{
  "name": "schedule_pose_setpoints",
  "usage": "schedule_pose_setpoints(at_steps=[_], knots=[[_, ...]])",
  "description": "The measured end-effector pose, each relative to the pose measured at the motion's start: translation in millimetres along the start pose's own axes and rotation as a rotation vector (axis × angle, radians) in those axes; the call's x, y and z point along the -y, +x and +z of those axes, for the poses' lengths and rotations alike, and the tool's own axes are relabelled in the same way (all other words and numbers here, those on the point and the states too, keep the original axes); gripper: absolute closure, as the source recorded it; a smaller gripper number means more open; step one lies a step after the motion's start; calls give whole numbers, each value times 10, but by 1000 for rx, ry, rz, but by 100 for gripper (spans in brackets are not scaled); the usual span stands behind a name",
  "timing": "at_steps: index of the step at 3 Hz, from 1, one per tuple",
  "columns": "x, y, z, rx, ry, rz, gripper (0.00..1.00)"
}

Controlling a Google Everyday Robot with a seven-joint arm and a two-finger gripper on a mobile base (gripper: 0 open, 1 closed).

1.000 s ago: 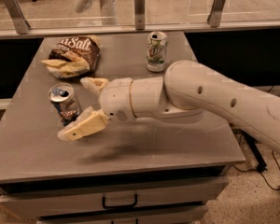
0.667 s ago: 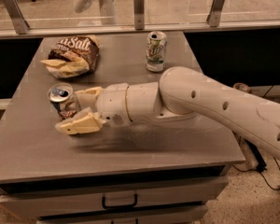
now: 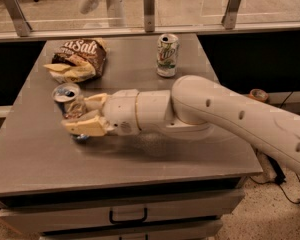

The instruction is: Move redbull can near 7up can

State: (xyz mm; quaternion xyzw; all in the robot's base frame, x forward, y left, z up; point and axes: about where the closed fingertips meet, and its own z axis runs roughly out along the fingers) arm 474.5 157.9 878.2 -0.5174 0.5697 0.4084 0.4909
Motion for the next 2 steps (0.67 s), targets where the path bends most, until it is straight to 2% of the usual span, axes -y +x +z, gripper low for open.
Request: schedule_pose_setpoints(at_steps=[1,2], knots=[[417,-157,-600,-12,225,-82,100],[484,-160,-731,-19,267,-91,100]])
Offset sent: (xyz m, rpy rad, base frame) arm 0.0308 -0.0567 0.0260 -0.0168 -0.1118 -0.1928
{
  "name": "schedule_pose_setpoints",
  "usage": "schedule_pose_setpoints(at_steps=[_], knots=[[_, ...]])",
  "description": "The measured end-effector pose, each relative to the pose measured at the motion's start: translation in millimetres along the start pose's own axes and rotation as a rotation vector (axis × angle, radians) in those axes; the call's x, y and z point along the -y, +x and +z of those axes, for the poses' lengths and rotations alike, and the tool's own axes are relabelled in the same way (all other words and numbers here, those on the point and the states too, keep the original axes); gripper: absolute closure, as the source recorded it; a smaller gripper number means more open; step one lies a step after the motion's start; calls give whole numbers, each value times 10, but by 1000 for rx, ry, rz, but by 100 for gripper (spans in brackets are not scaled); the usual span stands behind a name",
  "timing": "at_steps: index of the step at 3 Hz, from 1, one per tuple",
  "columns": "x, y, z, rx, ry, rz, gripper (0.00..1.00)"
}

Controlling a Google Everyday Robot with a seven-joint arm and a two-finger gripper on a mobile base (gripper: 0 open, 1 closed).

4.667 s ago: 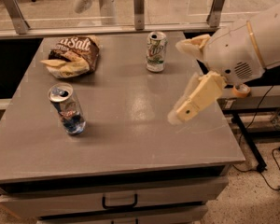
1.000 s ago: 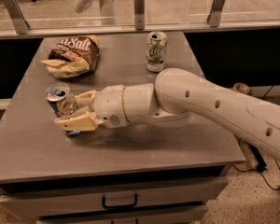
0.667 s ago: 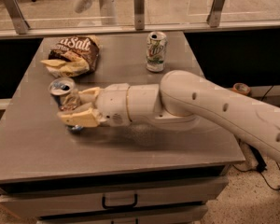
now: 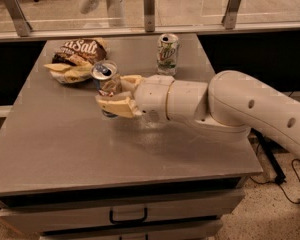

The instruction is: Move redbull can near 7up can

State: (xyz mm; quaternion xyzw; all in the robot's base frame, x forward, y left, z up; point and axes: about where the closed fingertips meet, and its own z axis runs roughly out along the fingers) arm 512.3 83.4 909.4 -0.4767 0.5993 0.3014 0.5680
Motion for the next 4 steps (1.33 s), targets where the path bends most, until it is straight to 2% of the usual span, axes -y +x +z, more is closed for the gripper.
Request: schedule_pose_setpoints(at_steps=[1,2,4], knots=[[-8,-4,9,0,-3,0,100],[129,51,-74,-17,56,-1,100],[747,136,-617,-95,251,-30,100]])
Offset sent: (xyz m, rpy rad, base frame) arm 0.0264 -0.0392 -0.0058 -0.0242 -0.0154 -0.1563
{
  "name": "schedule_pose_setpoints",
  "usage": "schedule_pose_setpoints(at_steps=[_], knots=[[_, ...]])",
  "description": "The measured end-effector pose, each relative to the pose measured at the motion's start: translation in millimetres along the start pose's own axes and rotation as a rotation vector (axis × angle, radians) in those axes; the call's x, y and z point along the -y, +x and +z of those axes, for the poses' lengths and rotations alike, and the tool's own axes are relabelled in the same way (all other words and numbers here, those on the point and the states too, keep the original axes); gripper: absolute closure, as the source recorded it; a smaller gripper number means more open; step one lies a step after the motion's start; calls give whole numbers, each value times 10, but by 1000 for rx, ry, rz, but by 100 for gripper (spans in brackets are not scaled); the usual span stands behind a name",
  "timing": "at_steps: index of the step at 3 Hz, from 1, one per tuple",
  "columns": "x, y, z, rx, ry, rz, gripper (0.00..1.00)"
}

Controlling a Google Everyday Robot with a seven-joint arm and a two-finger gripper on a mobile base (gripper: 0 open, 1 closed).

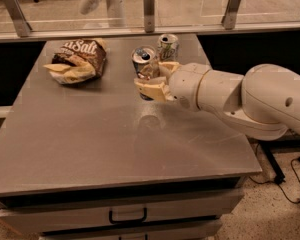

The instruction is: Move redbull can near 7up can

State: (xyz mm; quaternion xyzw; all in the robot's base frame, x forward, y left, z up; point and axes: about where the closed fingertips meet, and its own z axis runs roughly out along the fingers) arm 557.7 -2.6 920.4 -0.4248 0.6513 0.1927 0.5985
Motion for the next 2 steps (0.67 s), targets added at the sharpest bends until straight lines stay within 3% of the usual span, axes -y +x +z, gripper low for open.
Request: schedule_pose_setpoints(at_steps=[2], knots=[[742,279,-188,-21,146,11,100]])
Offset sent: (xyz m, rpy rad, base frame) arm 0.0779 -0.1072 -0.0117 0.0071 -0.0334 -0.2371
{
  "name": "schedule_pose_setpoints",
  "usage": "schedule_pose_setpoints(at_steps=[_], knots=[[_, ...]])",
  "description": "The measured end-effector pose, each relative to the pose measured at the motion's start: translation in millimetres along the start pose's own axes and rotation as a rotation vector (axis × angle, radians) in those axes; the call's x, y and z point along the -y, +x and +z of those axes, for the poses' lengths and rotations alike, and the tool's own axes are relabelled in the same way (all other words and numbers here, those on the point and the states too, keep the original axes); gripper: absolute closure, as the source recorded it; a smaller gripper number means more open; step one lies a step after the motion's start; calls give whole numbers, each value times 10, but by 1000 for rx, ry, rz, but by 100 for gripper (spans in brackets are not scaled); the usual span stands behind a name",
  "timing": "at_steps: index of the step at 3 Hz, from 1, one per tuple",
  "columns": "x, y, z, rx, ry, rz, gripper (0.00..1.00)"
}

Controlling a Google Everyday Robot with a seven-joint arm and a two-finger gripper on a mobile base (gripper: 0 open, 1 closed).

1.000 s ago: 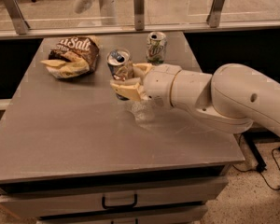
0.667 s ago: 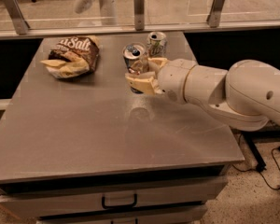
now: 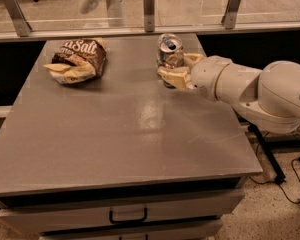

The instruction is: Move redbull can near 7up can

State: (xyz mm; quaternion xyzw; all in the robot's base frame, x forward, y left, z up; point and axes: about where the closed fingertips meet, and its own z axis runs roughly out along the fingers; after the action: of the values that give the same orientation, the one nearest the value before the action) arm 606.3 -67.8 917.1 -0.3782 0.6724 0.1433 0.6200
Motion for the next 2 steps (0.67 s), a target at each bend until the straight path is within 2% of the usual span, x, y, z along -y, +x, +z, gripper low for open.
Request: schedule_pose_setpoints(at_steps=[1,2], knots=[[205,201,-6,-14,41,31,81],[313,419,-15,-25,83,68,59]])
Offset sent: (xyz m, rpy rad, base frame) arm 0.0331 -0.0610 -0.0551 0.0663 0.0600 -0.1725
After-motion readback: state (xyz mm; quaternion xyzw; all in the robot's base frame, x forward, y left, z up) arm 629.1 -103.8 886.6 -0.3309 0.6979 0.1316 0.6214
